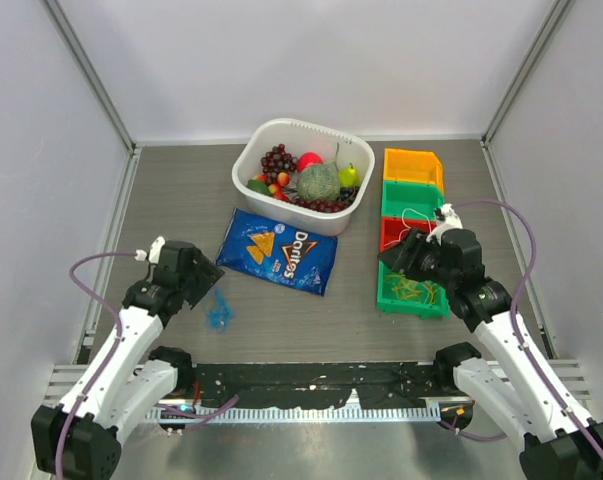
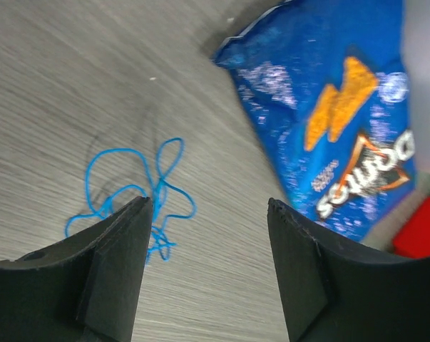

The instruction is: Untangle the cables

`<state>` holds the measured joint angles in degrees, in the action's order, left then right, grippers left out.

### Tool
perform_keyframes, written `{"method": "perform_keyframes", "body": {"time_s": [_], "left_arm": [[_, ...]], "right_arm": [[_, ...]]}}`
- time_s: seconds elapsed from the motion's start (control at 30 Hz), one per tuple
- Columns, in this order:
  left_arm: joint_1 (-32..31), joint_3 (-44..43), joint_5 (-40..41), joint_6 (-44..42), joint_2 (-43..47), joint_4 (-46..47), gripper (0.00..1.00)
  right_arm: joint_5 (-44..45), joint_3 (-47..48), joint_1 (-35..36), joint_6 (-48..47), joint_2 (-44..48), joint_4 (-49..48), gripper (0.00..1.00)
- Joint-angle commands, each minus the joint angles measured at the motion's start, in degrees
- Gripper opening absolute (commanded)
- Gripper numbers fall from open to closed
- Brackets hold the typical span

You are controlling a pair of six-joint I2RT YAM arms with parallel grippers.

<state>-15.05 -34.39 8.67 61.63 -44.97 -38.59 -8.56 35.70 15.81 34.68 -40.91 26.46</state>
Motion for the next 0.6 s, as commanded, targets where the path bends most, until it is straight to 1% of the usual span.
{"method": "perform_keyframes", "body": {"time_s": [0.0,0.03,0.07,0.1,0.13,0.17,0.2,0.23,0.33,0.4,0.43,0.5,0.57], "left_arm": [[-0.16,1.96,2.94,0.34,-5.11,3.42,0.67],[-0.07,2.31,2.5,0.34,-6.52,4.3,0.66],[-0.07,2.31,1.89,0.16,-8.1,5.09,0.64],[-0.16,2.22,1.1,0.25,-9.42,5.8,0.63],[-0.24,2.31,-0.13,0.34,-10.83,6.33,0.61],[-0.16,2.31,-1.36,0.77,-12.32,6.77,0.6],[-0.16,2.22,-2.33,1.04,-13.29,7.12,0.58],[-0.24,2.22,-3.03,1.48,-14.17,7.12,0.54],[-0.16,2.14,-2.78,3.14,-14.36,5.81,0.4],[-0.24,2.49,-1.73,3.33,-12.43,5.46,0.25],[-0.16,2.4,-0.94,3.33,-10.42,4.67,0.13],[-0.16,1.96,0.12,3.15,-6.73,3.26,0.01],[-0.16,0.91,0.04,2.45,-2.77,2.03,0.0]], "right_arm": [[-17.56,-1.34,5.79,-0.22,-2.5,-20.45,0.56],[-15.37,-0.47,11.64,-1.27,-3.3,-21.35,0.56],[-11.17,-0.02,14.83,-1.97,-5.39,-22.14,0.56],[-6.35,1.29,21.65,-3.37,-8.37,-22.85,0.56],[-3.86,1.99,27.81,-3.91,-9.79,-23.2,0.56],[-0.88,2.87,29.96,-4.35,-13.37,-23.73,0.56],[-0.24,2.88,33.72,-3.92,-14.98,-26.08,0.55],[-0.41,2.88,34.89,-3.13,-18.56,-30.11,0.55],[-0.67,1.39,39.02,0.64,-24.82,-37.34,0.54],[-1.2,1.12,40.25,1.79,-28.87,-42.26,0.54],[-1.2,1.3,40.61,1.97,-31.4,-43.58,0.54],[-1.11,2.61,41.84,1.36,-34.57,-45.08,0.54],[-1.02,4.37,43.68,-0.13,-37.48,-46.22,0.54]]}}
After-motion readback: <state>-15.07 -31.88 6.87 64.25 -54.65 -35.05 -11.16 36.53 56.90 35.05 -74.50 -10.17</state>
